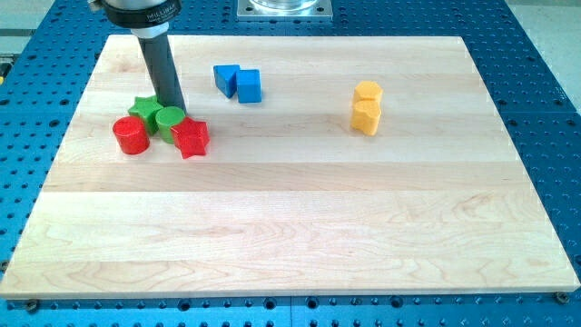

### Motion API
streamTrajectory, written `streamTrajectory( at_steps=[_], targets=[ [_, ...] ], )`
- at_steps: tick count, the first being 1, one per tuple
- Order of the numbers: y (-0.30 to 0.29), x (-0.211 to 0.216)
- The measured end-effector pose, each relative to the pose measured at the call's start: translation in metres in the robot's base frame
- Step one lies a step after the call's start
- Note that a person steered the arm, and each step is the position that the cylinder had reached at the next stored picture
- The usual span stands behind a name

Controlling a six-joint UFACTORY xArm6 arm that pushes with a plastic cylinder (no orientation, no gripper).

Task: Separate the blue blocks

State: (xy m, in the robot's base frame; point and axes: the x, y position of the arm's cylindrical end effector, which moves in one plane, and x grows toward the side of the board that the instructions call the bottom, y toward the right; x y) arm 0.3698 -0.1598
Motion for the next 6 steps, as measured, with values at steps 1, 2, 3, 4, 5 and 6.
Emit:
streamTrajectory(
  at_steps=[1,2,3,4,5,6],
  targets=[
    [0.01,-0.05],
    [0.075,-0.053],
    [0.084,-0.083],
    [0.11,-0.083],
    [0.131,-0.044],
    [0.074,-0.062]
  ],
)
